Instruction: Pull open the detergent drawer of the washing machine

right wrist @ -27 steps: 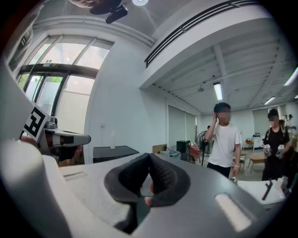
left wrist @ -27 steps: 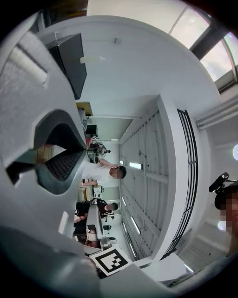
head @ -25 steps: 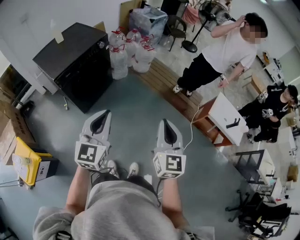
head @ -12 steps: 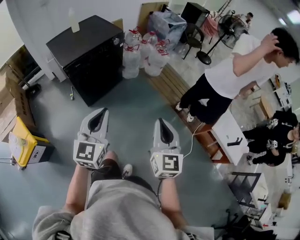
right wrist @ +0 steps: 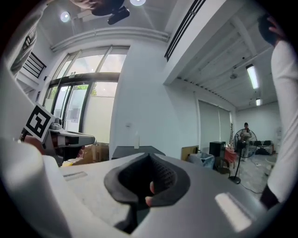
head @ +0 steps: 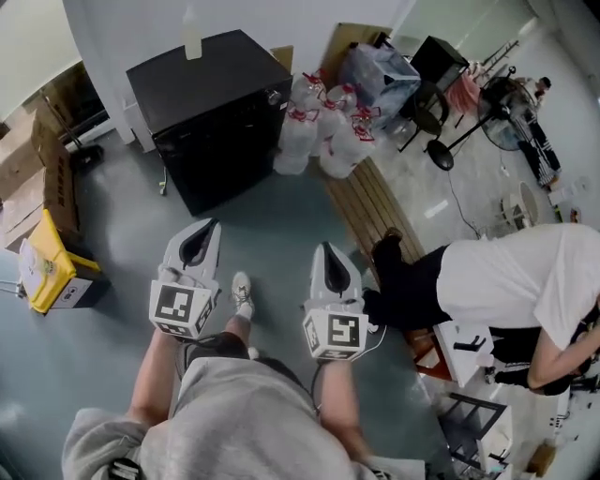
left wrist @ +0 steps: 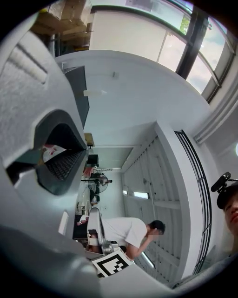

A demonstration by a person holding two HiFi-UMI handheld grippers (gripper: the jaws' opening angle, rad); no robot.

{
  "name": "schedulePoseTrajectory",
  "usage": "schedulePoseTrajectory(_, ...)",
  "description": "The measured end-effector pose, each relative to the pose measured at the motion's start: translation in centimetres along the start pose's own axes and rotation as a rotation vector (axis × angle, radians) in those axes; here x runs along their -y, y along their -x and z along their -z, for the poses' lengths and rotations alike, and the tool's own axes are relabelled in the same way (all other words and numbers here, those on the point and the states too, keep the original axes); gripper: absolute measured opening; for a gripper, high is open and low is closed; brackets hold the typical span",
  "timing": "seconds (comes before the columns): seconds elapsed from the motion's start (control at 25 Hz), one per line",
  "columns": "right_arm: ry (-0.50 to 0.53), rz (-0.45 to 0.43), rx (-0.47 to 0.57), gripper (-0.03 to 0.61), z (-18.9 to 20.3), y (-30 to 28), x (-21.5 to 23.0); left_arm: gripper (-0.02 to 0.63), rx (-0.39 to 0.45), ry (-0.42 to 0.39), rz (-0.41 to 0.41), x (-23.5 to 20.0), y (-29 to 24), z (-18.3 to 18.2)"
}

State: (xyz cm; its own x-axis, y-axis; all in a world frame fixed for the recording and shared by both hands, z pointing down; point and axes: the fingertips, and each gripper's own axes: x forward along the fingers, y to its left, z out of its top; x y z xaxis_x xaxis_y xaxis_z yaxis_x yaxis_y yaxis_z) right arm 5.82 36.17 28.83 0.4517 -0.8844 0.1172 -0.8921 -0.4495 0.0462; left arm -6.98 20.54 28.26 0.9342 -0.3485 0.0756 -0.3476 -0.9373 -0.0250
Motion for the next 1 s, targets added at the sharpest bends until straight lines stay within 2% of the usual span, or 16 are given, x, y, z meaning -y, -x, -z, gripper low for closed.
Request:
schedulePoseTrajectory(0.28,0.001,-0.081,-0.016,0.003,-1.2,-12.0,1.7,0.011,-0.017,0.019,-0.093,-7.0,-8.2,-0.2)
schedulePoseTrajectory(0.52,-0.007,-0.177,-0.036,0.003,-1.4,-21.2,1.0,0.011,-0.027,0.03,-0.172,-12.7,-13.4,-0.4)
schedulePoseTrajectory(1.0,0.017,-0.47,-0.04,0.003,-1.8,-35.1,-6.3,0.011,-0.053,0.071,-0.415,-23.7,-15.3,1.4)
